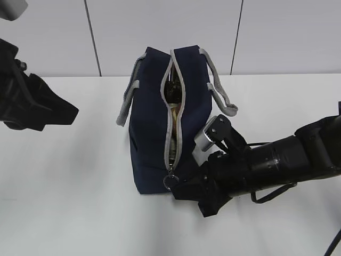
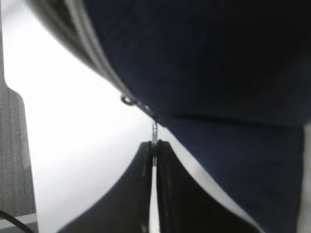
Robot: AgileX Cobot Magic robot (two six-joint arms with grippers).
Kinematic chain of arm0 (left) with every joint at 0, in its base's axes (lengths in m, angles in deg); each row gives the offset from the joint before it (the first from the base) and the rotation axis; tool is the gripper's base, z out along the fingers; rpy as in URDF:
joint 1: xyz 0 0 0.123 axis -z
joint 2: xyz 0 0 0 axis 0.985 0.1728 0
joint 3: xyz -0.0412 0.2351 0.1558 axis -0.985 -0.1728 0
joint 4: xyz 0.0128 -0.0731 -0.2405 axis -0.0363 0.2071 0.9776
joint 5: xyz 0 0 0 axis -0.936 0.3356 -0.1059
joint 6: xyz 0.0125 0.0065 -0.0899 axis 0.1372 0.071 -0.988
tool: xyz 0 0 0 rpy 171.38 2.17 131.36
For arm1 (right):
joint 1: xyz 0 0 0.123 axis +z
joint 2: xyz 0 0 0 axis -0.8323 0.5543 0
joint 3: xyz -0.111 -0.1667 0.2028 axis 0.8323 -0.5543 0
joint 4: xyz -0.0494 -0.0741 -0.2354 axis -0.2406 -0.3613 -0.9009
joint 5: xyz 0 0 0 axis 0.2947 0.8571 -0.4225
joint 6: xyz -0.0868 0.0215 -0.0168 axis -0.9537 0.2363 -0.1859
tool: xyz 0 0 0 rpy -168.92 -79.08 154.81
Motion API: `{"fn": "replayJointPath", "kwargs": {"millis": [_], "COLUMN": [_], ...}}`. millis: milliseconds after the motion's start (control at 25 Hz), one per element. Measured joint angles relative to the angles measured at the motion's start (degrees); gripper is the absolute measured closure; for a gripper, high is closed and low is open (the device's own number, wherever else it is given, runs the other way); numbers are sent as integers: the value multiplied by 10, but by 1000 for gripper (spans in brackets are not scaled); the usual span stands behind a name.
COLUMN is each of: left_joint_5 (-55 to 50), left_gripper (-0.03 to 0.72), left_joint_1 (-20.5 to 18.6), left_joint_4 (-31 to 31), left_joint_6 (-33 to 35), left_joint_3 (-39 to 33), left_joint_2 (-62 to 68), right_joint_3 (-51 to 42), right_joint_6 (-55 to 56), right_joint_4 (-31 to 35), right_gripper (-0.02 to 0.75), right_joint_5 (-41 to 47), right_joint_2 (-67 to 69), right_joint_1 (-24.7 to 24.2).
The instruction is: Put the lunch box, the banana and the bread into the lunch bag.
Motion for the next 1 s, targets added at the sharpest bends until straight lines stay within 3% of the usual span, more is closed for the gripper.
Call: {"fn": "replayJointPath", "kwargs": {"millis": [680, 1000], "left_joint_5": [-3, -4], "left_gripper": [400, 400], "left_joint_1": [0, 0], "left_joint_4": [0, 0], "left_joint_6": [1, 1], "left_joint_3": [0, 0], "left_joint_2": [0, 0], "right_joint_3": [0, 0], "right_joint_6": [170, 203], "right_joint_4": [-141, -160], "right_gripper": [754, 754], "right_joint_5": [-11, -15], "right_joint_2": [-36, -112], "right_joint_1": [0, 0]}}
